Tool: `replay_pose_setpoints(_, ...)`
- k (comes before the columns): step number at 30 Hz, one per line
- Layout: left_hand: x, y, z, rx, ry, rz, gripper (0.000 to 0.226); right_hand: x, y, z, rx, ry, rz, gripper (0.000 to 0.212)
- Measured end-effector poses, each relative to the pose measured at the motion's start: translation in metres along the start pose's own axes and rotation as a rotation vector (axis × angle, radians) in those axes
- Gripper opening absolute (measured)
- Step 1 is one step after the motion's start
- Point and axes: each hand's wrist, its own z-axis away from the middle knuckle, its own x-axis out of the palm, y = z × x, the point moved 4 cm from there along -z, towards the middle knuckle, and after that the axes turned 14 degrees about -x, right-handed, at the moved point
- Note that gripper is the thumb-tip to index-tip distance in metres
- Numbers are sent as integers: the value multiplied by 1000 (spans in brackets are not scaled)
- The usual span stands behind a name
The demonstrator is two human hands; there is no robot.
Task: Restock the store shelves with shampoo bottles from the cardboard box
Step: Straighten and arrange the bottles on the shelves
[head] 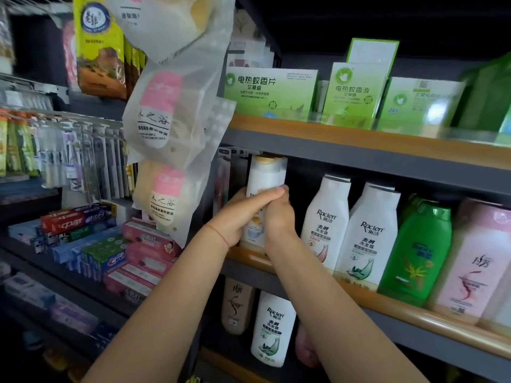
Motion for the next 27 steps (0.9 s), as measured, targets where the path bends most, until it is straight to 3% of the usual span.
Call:
replay_pose_setpoints(8, 13, 1, 4, 33, -112, 27, 67, -23, -17, 44, -182, -77, 58, 47)
replay_pose_setpoints(10, 17, 1, 2, 32, -124, 34, 71, -31, -22, 65, -269, -142, 114, 25)
replay_pose_setpoints(13, 25, -2, -2, -9, -127, -2, 85, -47, -20, 94, -482, -231, 261, 40)
replay_pose_setpoints(19, 45, -7, -4, -2, -166, 44, 83, -82, -3, 114, -790, -30, 576, 46)
replay_pose_setpoints(23, 51, -6, 1, -12, -179, 53, 80, -88, -2, 111, -776, -14, 601, 49)
replay_pose_setpoints(27, 50, -4, 10, 12, -116, 16, 59, -89, -4, 112, -803, -27, 602, 47)
